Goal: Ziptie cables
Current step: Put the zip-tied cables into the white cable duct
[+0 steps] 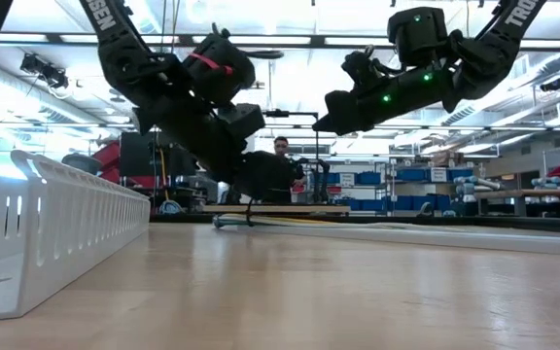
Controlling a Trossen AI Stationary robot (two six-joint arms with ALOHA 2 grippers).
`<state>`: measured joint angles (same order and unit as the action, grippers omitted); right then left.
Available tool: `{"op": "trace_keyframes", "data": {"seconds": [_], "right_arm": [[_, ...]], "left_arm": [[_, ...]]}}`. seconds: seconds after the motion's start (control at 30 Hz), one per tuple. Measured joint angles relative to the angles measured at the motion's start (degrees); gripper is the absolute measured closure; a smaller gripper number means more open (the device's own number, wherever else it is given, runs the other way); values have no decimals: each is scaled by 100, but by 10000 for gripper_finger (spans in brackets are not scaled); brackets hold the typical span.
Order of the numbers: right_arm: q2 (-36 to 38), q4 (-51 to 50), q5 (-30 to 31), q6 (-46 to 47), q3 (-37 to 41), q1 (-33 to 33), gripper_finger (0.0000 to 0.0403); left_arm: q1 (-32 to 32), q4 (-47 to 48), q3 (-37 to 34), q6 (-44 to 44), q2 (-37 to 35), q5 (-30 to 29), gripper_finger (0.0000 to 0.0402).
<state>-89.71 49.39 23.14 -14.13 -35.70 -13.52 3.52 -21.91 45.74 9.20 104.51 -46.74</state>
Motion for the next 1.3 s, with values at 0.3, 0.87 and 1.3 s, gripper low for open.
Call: {"op": "trace_keyframes", "data": {"seconds": [0.3, 0.87, 1.3], "right_arm": [[-2, -213, -147, 362, 2, -38, 326], [-7, -1838, -2244, 1481, 4, -27, 327], [-7, -3129, -1926, 1390, -1170, 266, 328]], "left_arm": [[437, -1285, -4, -938, -389, 1049, 208], [2241, -1454, -679, -867, -1588, 4749, 208], [2565, -1806, -2735, -440, -3397, 4484, 208]]}}
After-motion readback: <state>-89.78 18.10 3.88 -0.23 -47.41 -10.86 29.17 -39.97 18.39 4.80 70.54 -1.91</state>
